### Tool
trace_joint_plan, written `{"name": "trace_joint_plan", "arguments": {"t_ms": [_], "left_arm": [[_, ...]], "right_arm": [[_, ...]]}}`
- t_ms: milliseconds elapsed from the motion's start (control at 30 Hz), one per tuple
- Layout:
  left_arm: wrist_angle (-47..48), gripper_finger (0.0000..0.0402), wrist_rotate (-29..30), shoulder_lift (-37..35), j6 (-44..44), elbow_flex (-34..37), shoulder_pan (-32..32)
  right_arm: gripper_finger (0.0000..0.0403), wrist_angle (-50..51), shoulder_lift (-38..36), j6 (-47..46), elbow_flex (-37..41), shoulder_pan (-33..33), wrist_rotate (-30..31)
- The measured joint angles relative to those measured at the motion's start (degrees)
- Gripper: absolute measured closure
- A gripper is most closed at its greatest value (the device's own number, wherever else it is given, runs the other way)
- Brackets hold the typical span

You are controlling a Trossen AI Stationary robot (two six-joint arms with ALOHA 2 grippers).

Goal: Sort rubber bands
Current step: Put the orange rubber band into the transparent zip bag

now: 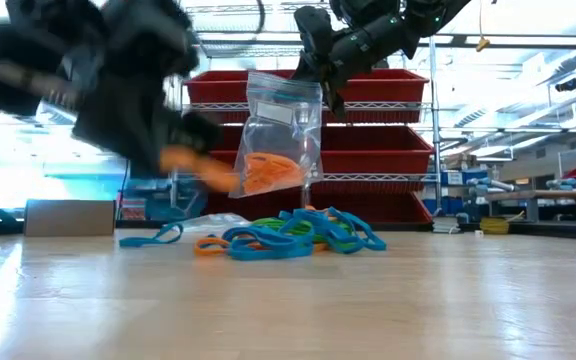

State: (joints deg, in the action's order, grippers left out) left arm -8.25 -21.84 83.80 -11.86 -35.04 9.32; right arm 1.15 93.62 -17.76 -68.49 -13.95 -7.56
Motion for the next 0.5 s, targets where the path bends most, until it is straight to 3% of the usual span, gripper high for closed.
{"name": "trace_joint_plan", "arguments": {"t_ms": [233,367,500], "left_arm": [[15.2,0.0393,6.8,-9.8,-4.2,-8.8,-0.3],[21.3,0.0393,5.7,-10.3,-4.3,-12.3,-0.4],[23.3,0.0393,5.8,-8.5,-3.9,-10.4,-0.4]], "right_arm": [[0.0403,-0.1,0.0,-0.2,0.0,0.7,0.7],[0.0403,-0.1,0.0,-0.3,0.0,0.8,0.6],[0.0403,-0.3,0.0,-0.3,0.0,0.8,0.6]]}}
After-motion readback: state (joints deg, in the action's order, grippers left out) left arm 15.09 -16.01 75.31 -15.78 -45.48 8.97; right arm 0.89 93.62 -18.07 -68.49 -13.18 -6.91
